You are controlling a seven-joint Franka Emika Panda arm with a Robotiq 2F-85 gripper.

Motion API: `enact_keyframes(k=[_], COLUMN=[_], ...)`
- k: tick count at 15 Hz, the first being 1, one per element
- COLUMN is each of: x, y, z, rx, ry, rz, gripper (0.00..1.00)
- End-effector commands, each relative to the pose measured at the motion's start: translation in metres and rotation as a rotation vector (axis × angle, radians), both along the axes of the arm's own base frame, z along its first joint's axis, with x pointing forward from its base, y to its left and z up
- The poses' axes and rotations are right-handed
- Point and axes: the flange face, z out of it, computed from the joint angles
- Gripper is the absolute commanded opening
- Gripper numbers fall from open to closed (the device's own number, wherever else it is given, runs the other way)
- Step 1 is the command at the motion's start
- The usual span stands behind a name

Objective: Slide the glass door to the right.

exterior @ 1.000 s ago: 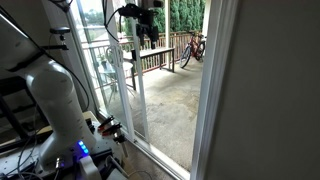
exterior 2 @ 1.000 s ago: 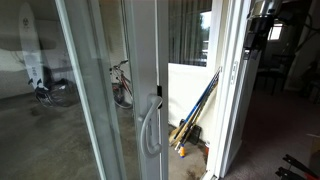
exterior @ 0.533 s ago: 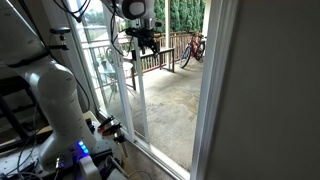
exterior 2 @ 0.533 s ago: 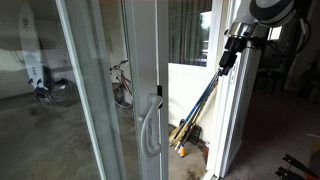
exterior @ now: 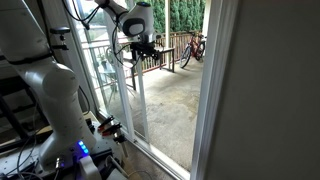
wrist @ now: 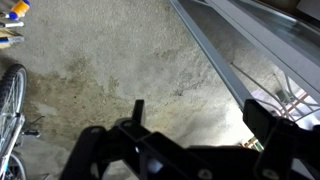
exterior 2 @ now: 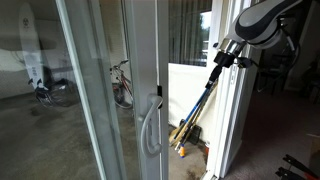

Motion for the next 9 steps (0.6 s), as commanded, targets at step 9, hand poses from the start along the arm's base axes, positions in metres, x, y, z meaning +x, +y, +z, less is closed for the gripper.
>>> enact_keyframes(k=[9], x=[0.012], y=[0.041], z=[-0.022], rx=[0.071], ry=[-0.222], rz=[0.289], gripper=[1.00])
